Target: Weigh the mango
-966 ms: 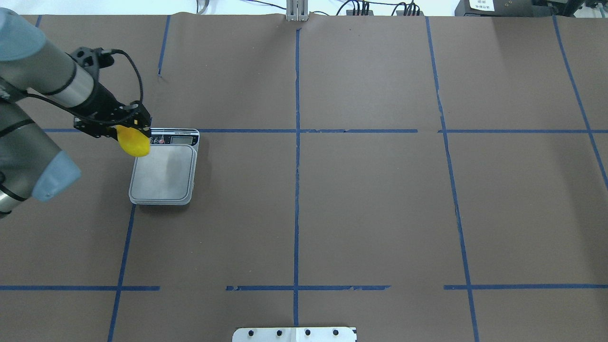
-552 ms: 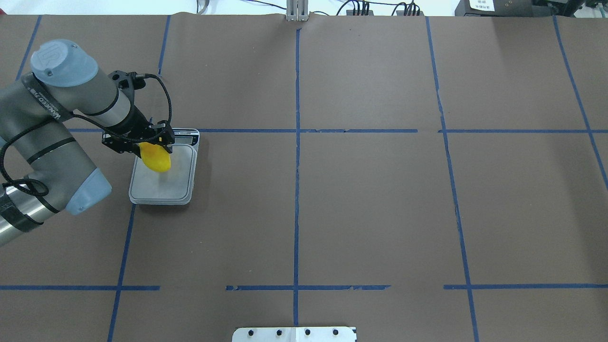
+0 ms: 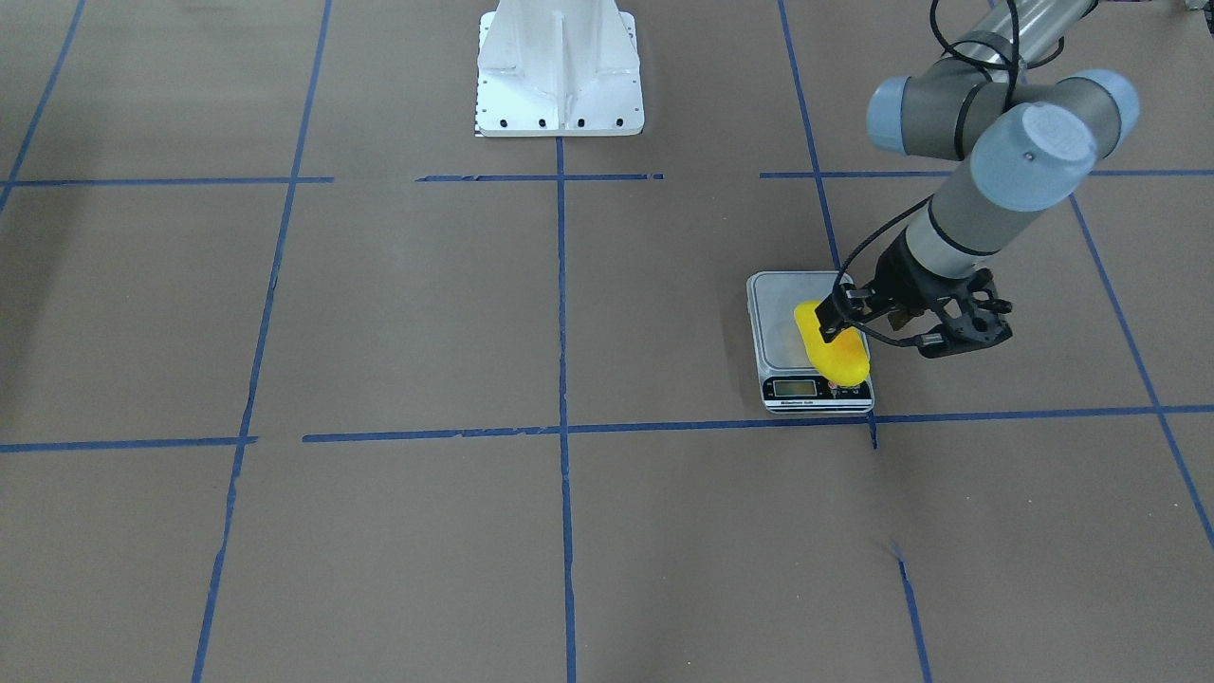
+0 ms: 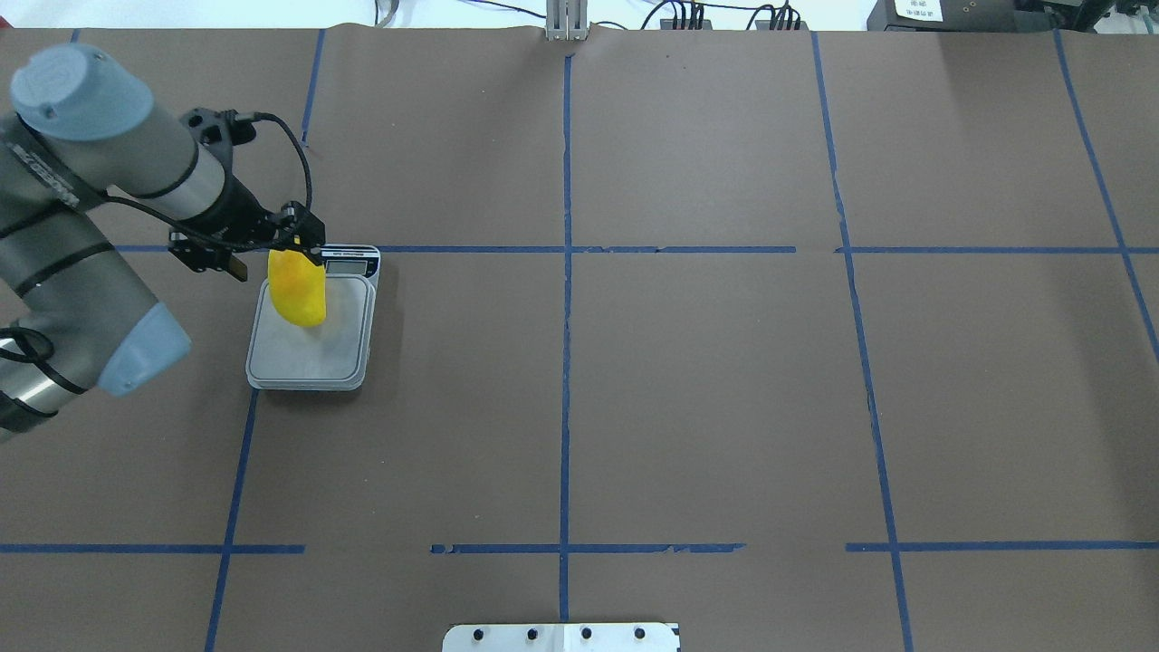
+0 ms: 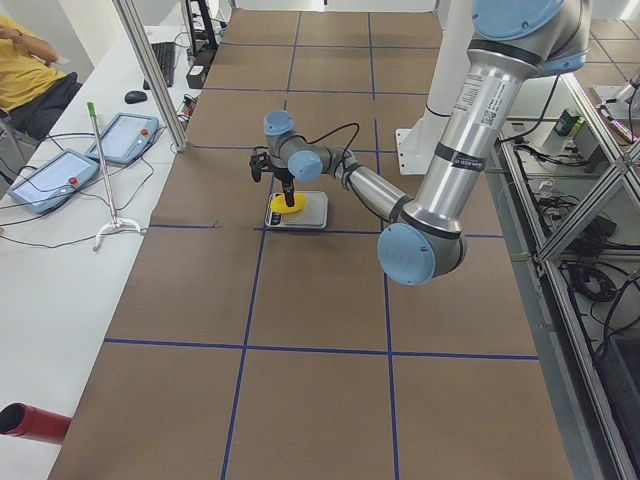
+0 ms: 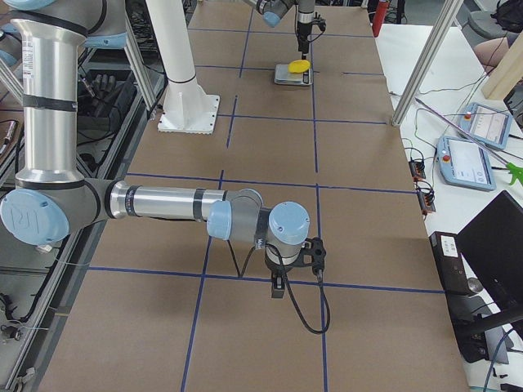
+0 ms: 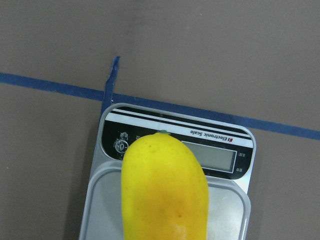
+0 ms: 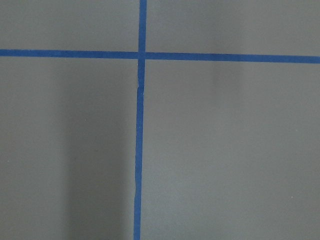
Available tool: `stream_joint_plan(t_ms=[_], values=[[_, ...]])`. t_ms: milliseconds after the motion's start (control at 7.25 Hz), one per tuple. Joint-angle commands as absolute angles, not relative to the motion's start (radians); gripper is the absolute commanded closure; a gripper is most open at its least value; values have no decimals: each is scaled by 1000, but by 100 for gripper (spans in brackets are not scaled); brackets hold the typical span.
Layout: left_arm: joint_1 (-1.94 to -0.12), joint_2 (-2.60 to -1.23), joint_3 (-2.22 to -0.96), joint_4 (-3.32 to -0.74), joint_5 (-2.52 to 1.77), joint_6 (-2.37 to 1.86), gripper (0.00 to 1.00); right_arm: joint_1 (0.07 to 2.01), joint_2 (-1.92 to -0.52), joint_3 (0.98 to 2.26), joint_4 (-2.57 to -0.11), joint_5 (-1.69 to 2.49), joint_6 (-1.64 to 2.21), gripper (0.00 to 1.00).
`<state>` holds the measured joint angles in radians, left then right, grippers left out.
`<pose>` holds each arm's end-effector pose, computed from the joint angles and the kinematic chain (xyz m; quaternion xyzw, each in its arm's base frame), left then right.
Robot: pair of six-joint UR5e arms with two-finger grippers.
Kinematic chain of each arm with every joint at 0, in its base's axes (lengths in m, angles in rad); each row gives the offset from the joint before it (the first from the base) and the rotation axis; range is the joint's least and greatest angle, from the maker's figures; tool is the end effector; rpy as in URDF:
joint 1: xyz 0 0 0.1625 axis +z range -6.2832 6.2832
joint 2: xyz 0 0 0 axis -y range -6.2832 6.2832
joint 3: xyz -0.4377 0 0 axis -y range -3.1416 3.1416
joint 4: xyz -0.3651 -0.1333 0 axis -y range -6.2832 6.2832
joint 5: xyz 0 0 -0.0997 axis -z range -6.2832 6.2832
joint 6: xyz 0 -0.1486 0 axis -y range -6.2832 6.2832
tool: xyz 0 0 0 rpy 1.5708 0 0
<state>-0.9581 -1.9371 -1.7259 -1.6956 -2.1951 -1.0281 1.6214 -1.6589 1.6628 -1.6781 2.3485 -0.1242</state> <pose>0.3218 -0.5385 0.4255 -0.0069 0.4196 -0.0907 0.9031 0.0500 -0.4128 0.7127 -0.0146 -0.3813 -0.0144 0.9242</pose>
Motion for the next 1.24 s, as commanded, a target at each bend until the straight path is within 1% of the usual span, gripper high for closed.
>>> stream_joint_plan(t_ms=[0,276,414,552,828,1103], values=[[-1194,-1837,-1764,-1611,-2247,-666,0,1621,-1660,1663,-1678,2349,-124,0],[-1421,-1696,-1735,-1605,-2342,-233,0,1621,-1660,1663,-1678,2349,-124,0],[-1513,-1649,-1705,-1606,-2342,-72,0,1621,-1658,1663,-1678,2349,-124,0],[-1564,-1614,-1672,-1579,-2344,34,0,1621,-1660,1663,-1678,2349,-124,0],[-1563,-1600,-1718,-1531,-2342,31,0,1621,-1658,1663,-1678,2349,-124,0],[-1563,-1531,-1724,-1537,-2347,37,0,1621,-1658,1663,-1678,2349,-124,0]])
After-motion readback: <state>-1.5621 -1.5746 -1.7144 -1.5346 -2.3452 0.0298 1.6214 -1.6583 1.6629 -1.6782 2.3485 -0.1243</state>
